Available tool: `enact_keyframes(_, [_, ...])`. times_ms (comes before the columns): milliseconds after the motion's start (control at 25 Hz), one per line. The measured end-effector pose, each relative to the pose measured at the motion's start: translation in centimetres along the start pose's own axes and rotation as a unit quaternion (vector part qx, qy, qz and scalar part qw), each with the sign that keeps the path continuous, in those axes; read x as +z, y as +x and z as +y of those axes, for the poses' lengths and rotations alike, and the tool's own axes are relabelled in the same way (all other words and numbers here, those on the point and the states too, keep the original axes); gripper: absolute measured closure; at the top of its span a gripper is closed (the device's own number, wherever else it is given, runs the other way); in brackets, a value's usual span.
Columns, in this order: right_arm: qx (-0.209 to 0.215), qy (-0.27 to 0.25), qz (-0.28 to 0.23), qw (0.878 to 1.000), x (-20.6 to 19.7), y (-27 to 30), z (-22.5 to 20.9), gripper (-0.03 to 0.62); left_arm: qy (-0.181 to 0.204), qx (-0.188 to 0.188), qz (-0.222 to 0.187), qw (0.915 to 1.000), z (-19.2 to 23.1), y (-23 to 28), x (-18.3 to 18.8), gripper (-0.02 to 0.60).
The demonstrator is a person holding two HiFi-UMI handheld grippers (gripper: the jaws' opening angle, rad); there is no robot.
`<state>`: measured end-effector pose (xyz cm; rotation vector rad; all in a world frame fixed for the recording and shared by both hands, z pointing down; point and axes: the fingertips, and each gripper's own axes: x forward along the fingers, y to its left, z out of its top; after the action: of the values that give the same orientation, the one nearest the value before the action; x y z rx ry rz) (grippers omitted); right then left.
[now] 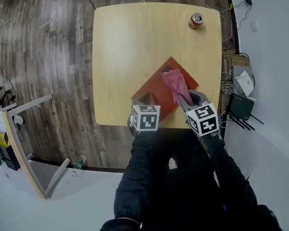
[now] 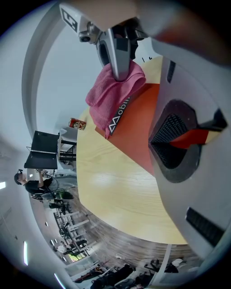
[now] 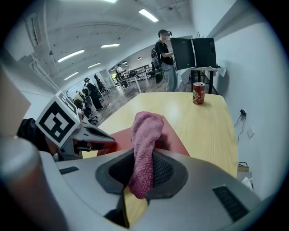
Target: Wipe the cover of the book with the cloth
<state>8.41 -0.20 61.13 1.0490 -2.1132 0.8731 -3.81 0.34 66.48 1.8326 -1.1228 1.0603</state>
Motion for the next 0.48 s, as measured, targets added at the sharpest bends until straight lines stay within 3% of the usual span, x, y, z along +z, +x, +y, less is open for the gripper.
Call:
enact_keyframes(240, [0.028,-0.024,-0.004,0.999,2.8,3.6,2.7,0.504,-0.005,-0.007,-0.004,1.0,0.0,0.1,0.0,0.548])
enact_keyframes(480, [0.039,-0.038,0.02,0.998,2.9,6.6,3.9,0.505,-0.008,-0.018,-0.005,0.9998,0.3,0.0,0.0,0.548])
